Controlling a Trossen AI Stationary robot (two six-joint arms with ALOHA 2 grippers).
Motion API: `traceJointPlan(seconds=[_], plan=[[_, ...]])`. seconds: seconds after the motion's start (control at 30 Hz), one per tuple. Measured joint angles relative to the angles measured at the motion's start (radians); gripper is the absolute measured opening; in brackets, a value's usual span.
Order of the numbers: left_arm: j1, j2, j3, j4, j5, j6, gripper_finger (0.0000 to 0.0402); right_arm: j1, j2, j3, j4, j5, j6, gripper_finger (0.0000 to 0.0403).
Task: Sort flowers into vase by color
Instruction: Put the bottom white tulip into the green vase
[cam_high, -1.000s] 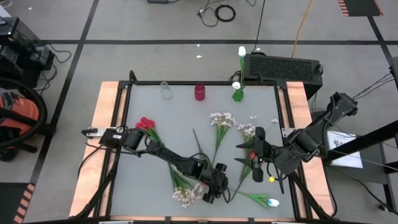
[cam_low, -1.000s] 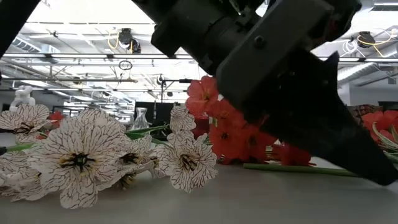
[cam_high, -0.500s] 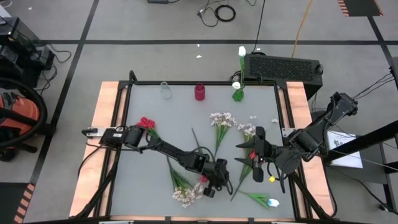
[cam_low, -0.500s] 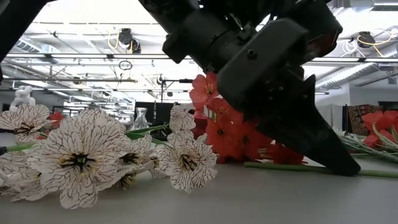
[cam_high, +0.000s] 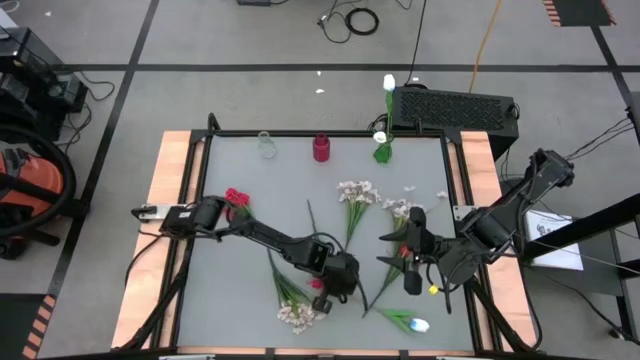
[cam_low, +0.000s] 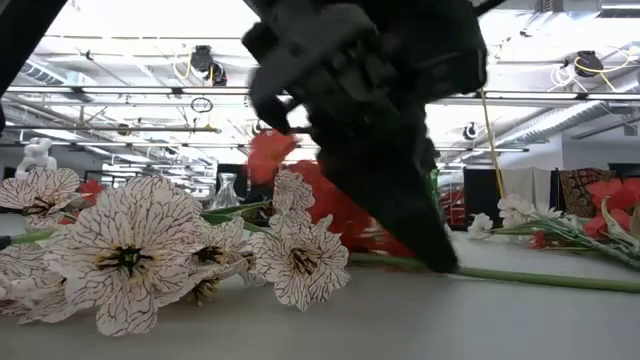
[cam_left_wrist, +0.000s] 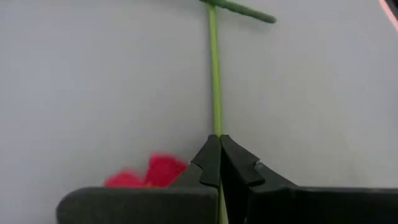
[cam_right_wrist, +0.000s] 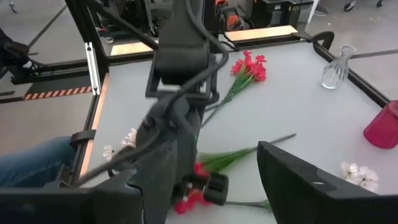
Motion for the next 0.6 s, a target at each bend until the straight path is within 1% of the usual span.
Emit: traceJointPlan(seconds=[0.1,0.27,0.53,0.6], plan=[[-0.02,-0.025,0.0,-0.034,-0.005,0.016,0.0003,0.008,0.018,0.0,0.001,-0.003,0.018,0.0214],[-0.047,-0.044,0.001,0.018,-0.002,0.017,0.0002,0.049,0.073,0.0,-0.027,-0.009,0.109,0.0214],[-0.06,-0.042,0.001,-0.012,0.005,0.017,0.0002,0.152,0.258,0.0,-0.05,-0.164,0.305,0.0214],[-0.059,-0.042,0.001,-0.019,0.024,0.017,0.0002,0.172,0.306,0.0,-0.051,-0.198,0.36,0.0214]])
